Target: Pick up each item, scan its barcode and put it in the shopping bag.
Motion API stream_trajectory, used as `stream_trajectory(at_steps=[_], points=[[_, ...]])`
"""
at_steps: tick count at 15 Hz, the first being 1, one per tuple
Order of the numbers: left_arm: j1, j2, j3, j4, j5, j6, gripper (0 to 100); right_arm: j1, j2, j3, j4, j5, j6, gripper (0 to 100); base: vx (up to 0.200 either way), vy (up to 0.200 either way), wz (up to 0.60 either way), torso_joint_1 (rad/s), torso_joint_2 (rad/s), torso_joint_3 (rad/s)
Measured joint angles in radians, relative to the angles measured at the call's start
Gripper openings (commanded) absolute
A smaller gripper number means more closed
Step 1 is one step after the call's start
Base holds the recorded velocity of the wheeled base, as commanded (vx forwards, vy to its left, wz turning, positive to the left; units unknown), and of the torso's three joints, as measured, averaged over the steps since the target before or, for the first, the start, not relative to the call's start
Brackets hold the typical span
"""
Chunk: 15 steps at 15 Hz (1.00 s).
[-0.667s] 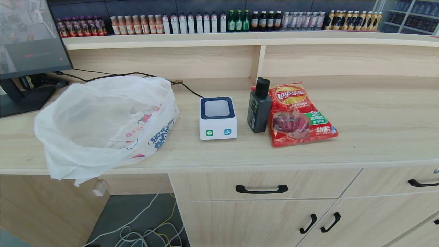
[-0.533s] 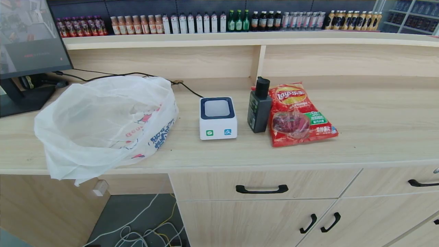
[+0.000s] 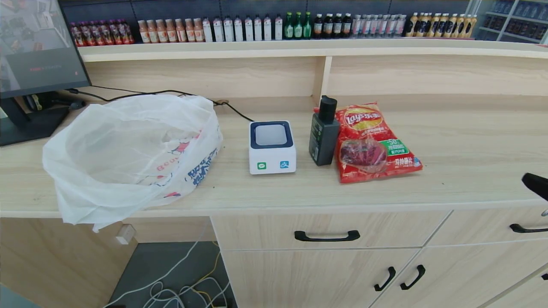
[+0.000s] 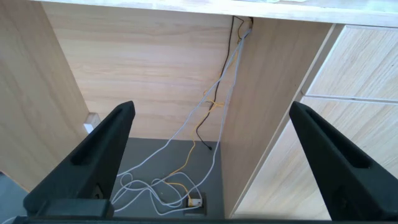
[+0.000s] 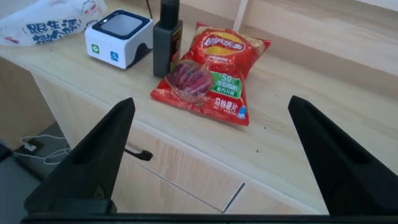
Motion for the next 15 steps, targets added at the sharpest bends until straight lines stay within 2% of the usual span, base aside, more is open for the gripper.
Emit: stream_trajectory(at_steps=[3,5,8,12,15], points=[[0.0,0.0,0.0,0.0,0.0,0.0,100,0.116,0.132,-0.044,-0.078,-0.125,0.006,100,0.0,0.0,0.0,0.0,0.0,0.0],[0.0,0.0,0.0,0.0,0.0,0.0,100,0.229,0.207,-0.074,-0.124,-0.278,0.059,100,0.0,0.0,0.0,0.0,0.0,0.0],[0.0,0.0,0.0,0.0,0.001,0.0,100,0.383,0.342,-0.116,-0.287,-0.44,0.134,100,0.0,0.0,0.0,0.0,0.0,0.0],[0.0,0.0,0.0,0.0,0.0,0.0,100,0.458,0.545,-0.176,-0.586,-0.586,0.151,100,0.0,0.0,0.0,0.0,0.0,0.0],[0.0,0.0,0.0,0.0,0.0,0.0,100,0.473,0.646,-0.203,-0.636,-0.636,0.146,100,0.0,0.0,0.0,0.0,0.0,0.0]])
